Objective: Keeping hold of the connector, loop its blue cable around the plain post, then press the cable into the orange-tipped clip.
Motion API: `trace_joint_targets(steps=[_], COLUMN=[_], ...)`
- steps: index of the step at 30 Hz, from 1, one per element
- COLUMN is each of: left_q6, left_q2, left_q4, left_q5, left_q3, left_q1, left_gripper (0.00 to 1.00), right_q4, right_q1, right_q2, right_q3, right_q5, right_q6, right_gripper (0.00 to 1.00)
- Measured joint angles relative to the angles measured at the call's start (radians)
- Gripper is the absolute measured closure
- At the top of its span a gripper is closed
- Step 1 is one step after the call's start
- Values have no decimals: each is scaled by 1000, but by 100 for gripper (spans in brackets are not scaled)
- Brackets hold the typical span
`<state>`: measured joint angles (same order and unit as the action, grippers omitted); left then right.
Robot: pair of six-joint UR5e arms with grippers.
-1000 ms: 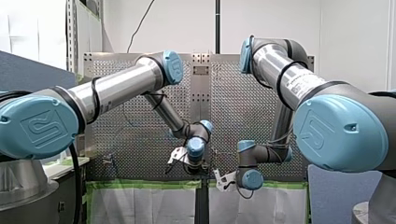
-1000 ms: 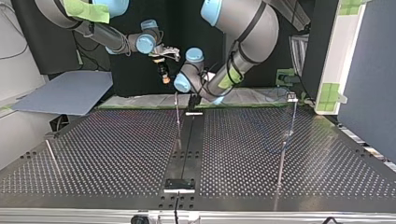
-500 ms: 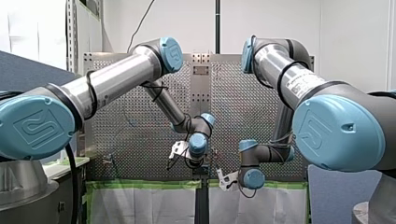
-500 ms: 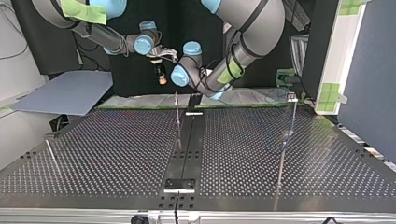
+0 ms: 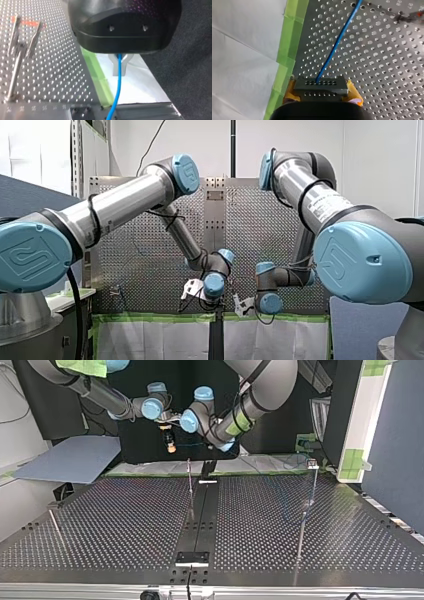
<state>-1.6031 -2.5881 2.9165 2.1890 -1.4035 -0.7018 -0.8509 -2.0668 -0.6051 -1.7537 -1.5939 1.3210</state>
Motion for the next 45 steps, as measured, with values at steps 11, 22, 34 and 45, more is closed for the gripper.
trace_joint_targets(steps=[11, 22, 34, 45], left_q6=[-76, -167, -231, -297], left_q2=[2, 4, 4, 4], left_q4=[-108, -155, -212, -266], left_q5=[47, -2, -50, -83], left_q3=[-21, -21, -21, -21], left_q1=[-18, 1, 31, 52], left_gripper=[100, 100, 100, 100], right_q4=[5, 1, -21, -72], right_q1=[4, 9, 30, 64], right_q2=[-18, -46, -54, -54], right_q3=[-7, -8, -7, -7], right_q5=[-10, -5, 49, 146], right_q6=[0, 1, 2, 19], right_gripper=[100, 100, 100, 100])
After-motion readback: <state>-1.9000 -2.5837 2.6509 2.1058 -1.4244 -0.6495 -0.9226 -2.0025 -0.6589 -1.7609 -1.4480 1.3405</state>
